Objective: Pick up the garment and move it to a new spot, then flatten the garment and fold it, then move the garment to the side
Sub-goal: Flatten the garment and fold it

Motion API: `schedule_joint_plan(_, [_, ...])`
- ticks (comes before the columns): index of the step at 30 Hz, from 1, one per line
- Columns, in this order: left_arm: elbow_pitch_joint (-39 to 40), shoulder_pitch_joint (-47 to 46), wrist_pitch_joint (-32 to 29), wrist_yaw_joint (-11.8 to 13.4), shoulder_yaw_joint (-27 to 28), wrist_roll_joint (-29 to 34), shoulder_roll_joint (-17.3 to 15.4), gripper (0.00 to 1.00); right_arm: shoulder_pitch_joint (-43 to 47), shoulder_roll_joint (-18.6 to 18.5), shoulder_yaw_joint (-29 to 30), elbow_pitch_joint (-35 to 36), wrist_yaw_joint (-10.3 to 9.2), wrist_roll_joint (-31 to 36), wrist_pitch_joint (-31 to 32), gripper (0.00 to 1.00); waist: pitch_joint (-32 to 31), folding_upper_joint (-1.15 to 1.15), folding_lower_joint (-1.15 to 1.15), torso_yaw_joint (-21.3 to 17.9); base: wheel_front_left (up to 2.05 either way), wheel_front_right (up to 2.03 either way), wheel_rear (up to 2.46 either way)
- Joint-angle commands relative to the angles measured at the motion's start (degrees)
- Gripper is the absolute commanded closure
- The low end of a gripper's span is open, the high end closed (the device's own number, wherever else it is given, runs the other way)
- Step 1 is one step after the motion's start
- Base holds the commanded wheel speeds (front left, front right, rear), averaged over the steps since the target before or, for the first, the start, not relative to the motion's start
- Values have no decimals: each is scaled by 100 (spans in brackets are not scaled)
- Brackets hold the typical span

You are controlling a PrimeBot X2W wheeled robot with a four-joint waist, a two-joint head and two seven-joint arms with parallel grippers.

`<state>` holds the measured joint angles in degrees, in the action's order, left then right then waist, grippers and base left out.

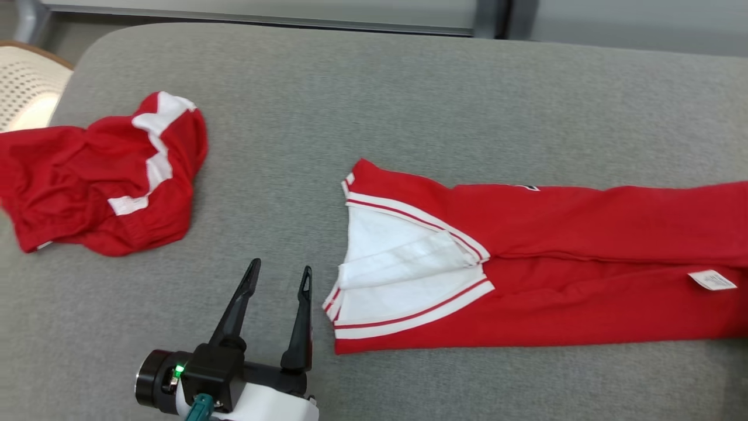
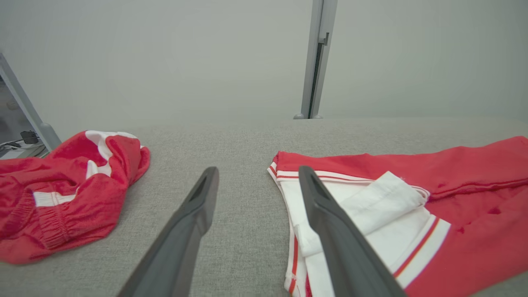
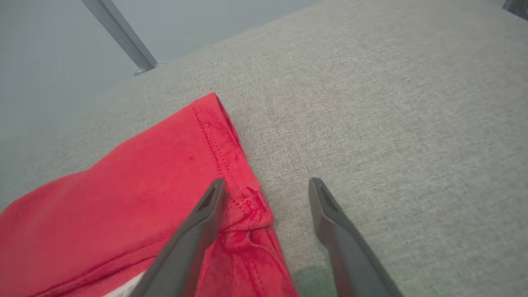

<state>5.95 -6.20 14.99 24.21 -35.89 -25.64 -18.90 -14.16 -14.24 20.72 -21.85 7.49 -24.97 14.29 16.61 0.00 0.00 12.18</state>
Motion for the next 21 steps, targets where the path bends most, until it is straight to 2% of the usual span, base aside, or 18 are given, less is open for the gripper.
schedule_joint_plan(1, [-37, 77, 24, -92, 123, 123, 75, 0, -7, -91, 40, -141, -1, 84, 67, 0, -94, 0, 0, 202, 0, 0, 0])
schedule_joint_plan(5, [-197, 350, 17, -446, 479, 433, 386, 0, 150, -125, 48, -534, -1, 309, 412, 0, -155, 0, 0, 389, 0, 0, 0])
schedule_joint_plan(9, [-271, 515, 18, -753, 821, 690, 623, 0, 323, -13, 45, -560, -1, 404, 745, 2, -167, 0, 0, 417, 0, 0, 0])
schedule_joint_plan(10, [-282, 554, 17, -819, 895, 765, 668, 0, 364, 14, 32, -519, -1, 441, 788, 51, -171, 0, 0, 406, 0, 0, 0])
schedule_joint_plan(12, [-306, 609, 18, -954, 1016, 894, 757, 0, 394, 95, -32, -426, -1, 451, 887, 100, -182, 0, 0, 354, 0, 0, 0])
schedule_joint_plan(16, [-343, 676, 17, -1207, 1232, 1127, 905, 0, 404, 87, -43, -212, -3, 480, 833, 100, -193, 0, 0, 209, 0, 0, 0])
schedule_joint_plan(21, [-369, 681, 17, -1477, 1464, 1337, 1026, 0, 328, -132, 124, -141, -10, 639, 612, 100, -166, 0, 0, -16, 0, 0, 0])
